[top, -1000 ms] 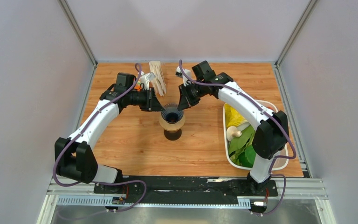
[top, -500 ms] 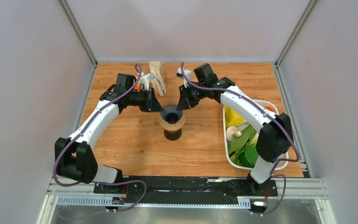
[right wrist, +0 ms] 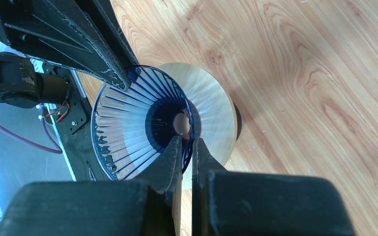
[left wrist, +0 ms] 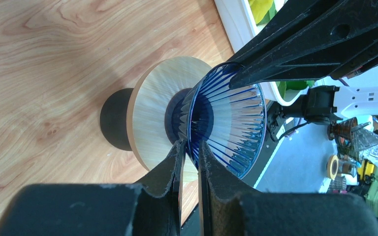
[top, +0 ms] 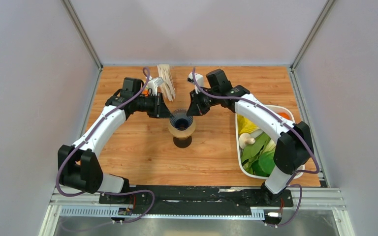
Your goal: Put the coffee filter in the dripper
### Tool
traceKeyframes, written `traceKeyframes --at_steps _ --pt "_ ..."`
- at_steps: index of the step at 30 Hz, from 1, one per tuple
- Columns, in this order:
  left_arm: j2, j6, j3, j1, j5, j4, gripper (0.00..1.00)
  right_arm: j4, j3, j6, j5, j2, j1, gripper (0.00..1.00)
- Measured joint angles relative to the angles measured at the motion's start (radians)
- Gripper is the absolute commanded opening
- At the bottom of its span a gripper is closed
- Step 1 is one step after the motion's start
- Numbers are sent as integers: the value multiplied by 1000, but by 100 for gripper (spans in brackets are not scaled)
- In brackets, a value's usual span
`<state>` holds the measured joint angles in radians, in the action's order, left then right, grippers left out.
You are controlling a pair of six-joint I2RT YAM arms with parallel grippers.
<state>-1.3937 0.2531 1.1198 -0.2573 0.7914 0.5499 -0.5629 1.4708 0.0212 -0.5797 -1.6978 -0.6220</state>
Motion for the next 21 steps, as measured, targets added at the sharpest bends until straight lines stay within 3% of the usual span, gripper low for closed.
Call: traceKeyframes --at_steps 8,21 --pt "0 -16 4 0 3 11 0 -62 59 -8 19 -24 -8 5" --pt "-2 -22 40 -3 -39 66 10 -150 140 -20 16 -70 -15 16"
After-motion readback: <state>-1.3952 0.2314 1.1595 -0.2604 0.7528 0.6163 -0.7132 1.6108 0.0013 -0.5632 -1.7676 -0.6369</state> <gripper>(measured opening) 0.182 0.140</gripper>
